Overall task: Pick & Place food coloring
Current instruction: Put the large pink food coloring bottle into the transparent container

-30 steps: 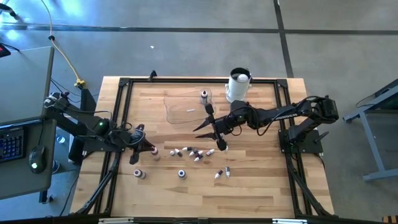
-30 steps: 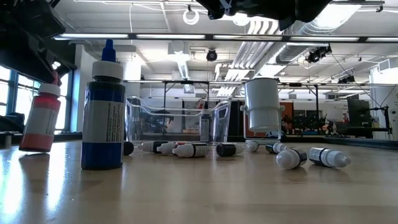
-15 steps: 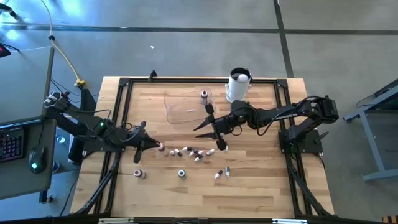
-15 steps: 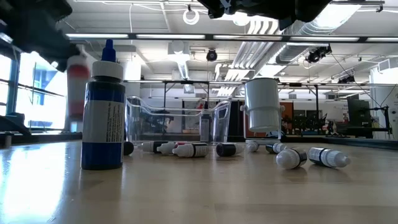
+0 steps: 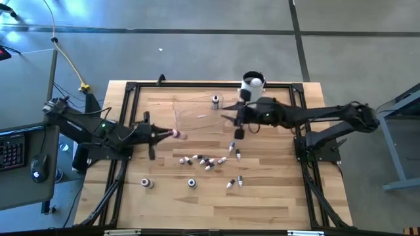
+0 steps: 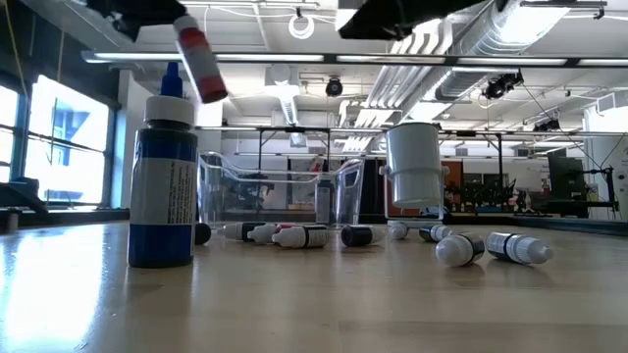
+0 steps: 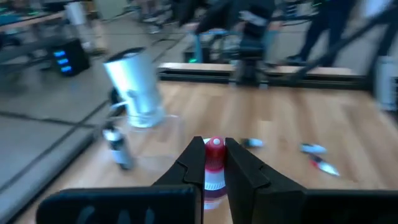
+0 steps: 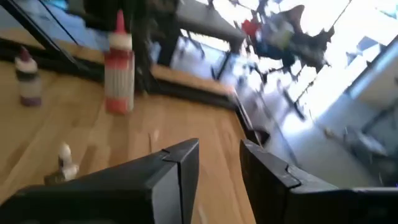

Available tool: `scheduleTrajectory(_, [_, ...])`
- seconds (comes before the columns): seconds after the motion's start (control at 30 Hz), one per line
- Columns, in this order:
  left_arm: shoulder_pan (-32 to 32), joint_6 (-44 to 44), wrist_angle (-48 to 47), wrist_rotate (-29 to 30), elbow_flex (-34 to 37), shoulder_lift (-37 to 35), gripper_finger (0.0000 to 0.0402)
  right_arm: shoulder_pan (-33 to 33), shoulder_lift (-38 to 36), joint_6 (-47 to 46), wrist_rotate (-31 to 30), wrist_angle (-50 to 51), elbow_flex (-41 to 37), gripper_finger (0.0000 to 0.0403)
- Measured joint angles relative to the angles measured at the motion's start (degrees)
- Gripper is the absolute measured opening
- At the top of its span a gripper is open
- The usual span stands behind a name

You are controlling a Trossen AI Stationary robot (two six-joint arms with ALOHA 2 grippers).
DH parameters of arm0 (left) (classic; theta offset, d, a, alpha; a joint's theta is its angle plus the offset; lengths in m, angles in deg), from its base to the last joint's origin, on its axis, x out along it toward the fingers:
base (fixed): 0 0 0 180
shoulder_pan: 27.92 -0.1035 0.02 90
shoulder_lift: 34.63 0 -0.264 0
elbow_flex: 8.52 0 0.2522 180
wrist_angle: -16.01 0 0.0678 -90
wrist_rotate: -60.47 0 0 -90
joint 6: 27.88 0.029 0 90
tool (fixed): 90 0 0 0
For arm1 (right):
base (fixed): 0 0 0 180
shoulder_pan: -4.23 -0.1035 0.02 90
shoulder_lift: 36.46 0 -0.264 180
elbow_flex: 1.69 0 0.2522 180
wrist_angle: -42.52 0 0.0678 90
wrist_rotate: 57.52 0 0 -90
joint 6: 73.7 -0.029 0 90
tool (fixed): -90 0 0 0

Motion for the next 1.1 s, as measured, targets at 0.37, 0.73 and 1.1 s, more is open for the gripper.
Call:
scheduleTrajectory(0.37, [-27.49,-0.84,-1.08,-16.4,-13.58,21.85,0.0025,2.06,-2.42,-8.32,-6.74,10.94,0.0,0.0108])
scheduleTrajectory(0.73, [-40.95,0.26,23.81,-32.37,-14.68,46.56,0.0026,2.04,-2.39,-7.65,-16.29,9.13,0.0,0.0108])
scheduleTrajectory(1.1, [-41.95,0.25,34.41,-33.32,-14.68,58.37,0.0026,2.04,-2.39,-7.49,-21.03,9.19,0.0,0.0108])
